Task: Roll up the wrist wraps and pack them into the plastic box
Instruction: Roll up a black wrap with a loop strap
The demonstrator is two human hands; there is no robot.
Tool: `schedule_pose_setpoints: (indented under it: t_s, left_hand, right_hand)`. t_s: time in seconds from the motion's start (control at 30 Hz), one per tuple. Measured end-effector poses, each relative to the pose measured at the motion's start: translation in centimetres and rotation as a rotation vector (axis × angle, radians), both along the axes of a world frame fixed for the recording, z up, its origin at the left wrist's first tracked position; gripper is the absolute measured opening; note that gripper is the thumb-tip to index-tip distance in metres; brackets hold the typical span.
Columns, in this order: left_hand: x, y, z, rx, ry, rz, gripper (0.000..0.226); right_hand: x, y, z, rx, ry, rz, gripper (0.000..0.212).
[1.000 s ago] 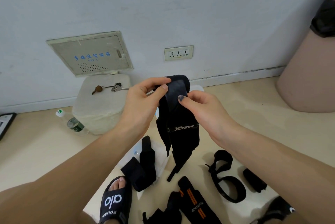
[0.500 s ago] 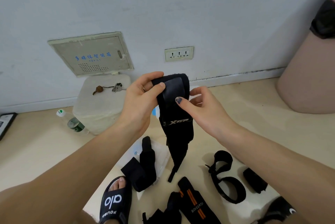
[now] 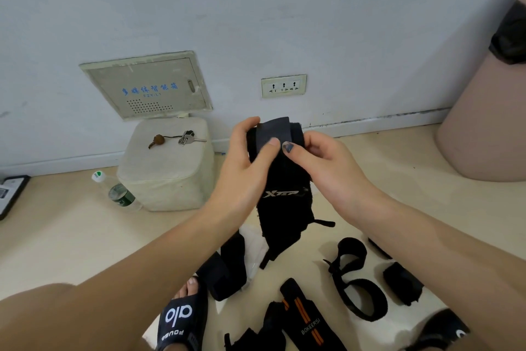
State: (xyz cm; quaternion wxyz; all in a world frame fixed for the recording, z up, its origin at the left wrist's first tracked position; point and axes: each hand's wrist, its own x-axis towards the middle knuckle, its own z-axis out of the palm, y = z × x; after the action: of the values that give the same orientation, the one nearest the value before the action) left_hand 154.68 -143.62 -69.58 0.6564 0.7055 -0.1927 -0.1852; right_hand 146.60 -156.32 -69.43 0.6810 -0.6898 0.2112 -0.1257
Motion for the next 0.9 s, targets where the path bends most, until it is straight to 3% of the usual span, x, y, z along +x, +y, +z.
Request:
schedule_pose_setpoints:
  t_s: [0.13, 0.23, 0.6, 0.9]
  left_hand:
    - [-0.1, -0.3, -0.1, 0.018, -0.097, 0.040, 0.039]
    - [0.0, -0.4, 0.0, 0.017, -0.158, 0.096, 0.036]
    - [-0.8, -1.1, -0.3, 0.032, -0.156, 0.018, 0.037]
    - [-0.4, -1.1, -0.1, 0.006, -0.228, 0.013, 0.035]
  right_hand:
    - [0.3, 0.4, -0.2, 0.043, 0.039, 0.006, 0.022]
    - [0.6, 0.6, -0.4, 0.097, 0.043, 0.017, 0.015]
    - [0.7, -0.5, 0.2, 0.142, 0.008, -0.115, 0.024]
    - [0.4, -0.6, 0.8, 0.272, 0.011, -0.029, 0.032]
